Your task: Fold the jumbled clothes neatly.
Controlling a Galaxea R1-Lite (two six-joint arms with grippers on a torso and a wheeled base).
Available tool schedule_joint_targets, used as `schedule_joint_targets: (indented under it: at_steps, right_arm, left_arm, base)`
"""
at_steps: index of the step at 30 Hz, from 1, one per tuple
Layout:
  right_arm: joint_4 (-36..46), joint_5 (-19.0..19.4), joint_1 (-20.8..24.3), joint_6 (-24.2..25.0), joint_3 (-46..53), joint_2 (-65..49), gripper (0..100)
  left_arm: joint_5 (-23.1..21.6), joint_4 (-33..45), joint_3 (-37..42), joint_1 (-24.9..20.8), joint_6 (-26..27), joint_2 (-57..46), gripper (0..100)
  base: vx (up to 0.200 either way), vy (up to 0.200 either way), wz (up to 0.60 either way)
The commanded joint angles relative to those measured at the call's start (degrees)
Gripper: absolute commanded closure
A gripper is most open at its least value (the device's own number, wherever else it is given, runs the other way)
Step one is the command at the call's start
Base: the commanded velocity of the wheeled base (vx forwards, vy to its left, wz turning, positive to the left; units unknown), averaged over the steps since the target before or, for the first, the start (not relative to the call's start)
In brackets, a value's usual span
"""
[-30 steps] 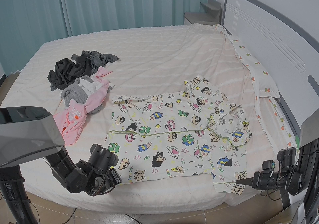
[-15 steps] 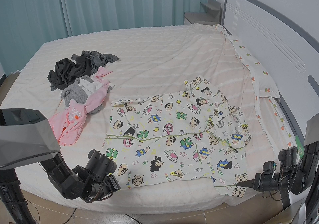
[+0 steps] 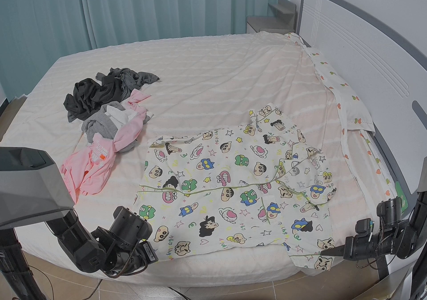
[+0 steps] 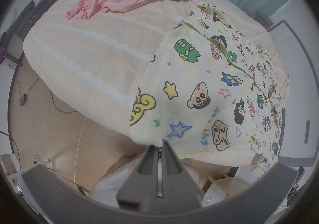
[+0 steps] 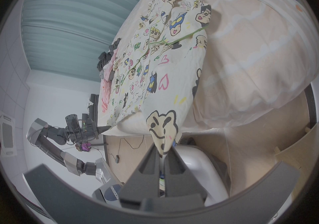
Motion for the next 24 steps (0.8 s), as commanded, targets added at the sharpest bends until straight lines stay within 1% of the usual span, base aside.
schedule_joint_targets:
  at_steps: [1,5,10,15,17,20,24]
  right_arm:
    - [1.3,-0.3,-0.4,-1.3,1.0,-1.7,100]
    - [3.3,-0.3,-0.5,-1.9,1.0,-3.0,100]
    - [4.7,-0.3,-0.5,-3.3,1.0,-3.6,100]
    - [3.8,0.0,-0.6,-3.3,0.3,-3.8,100]
    - [3.6,0.2,-0.7,-3.0,-0.2,-4.2,100]
    - [3.6,0.4,-0.9,-1.8,-2.1,-5.5,100]
    - [3.7,0.4,-1.0,1.7,-4.5,-6.9,100]
  left_arm:
    - [-0.6,0.0,1.5,-0.9,-0.1,-0.2,100]
    - [-2.0,0.1,2.6,-2.5,-0.2,-2.2,100]
    - [-2.0,0.2,3.3,-4.3,-0.2,-3.6,100]
    - [-1.8,-0.3,1.4,-4.0,-0.2,-4.5,100]
    - [-1.8,-0.3,0.7,-3.9,-0.2,-4.8,100]
    - [-1.5,-0.2,-2.4,-3.7,-0.3,-5.6,100]
    - [-1.5,0.0,-5.7,-3.0,-0.3,-6.5,100]
  base:
    - [0.0,0.0,0.0]
    - [0.0,0.0,0.0]
    - [0.0,0.0,0.0]
    - [0.0,0.0,0.0]
    - [0.0,0.0,0.0]
    - [0.0,0.0,0.0]
    - [0.0,0.0,0.0]
